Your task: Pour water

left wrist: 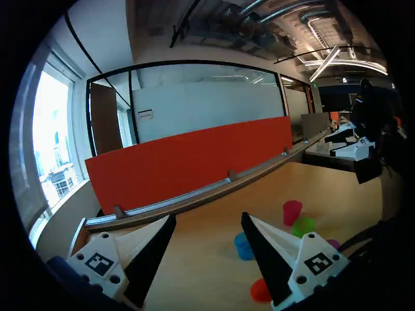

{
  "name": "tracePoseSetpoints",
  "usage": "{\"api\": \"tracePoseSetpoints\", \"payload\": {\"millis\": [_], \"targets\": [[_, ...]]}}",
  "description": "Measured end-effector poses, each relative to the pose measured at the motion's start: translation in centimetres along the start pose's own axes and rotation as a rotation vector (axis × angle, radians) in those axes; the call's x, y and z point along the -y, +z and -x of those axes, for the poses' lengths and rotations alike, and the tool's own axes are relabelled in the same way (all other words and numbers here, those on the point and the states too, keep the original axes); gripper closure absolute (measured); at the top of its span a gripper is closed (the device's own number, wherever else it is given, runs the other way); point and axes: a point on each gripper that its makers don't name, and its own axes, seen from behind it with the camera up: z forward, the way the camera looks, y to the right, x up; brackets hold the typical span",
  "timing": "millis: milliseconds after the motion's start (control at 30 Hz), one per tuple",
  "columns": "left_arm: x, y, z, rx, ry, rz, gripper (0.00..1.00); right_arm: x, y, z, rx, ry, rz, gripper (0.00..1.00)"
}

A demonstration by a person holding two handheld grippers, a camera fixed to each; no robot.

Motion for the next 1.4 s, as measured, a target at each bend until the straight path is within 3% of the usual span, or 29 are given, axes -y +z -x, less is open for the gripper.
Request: {"api": "tracePoseSetpoints", "payload": {"millis": [400, 667, 867, 1200, 1400], "targets": [[-1.6, 1.4, 0.0, 0.026, 0.024, 0.114, 0.07, 1.4, 0.3, 0.5, 0.053, -0.023, -0.087, 0.00], [-2.2, 2.5, 0.9, 0.061, 0.030, 0.165, 0.07, 2.1, 0.5, 1.0, 0.077, -0.044, -0.125, 0.00], [-3.3, 3.4, 1.9, 0.093, 0.028, 0.234, 0.07, 3.2, 0.5, 1.7, 0.102, -0.065, -0.168, 0.00], [-5.4, 4.8, 3.1, 0.144, 0.106, 0.328, 0.07, 4.0, 1.2, 2.7, 0.134, -0.067, -0.204, 0.00], [-6.2, 5.7, 3.9, 0.177, 0.117, 0.371, 0.07, 4.5, 1.6, 3.2, 0.150, -0.061, -0.233, 0.00]]}}
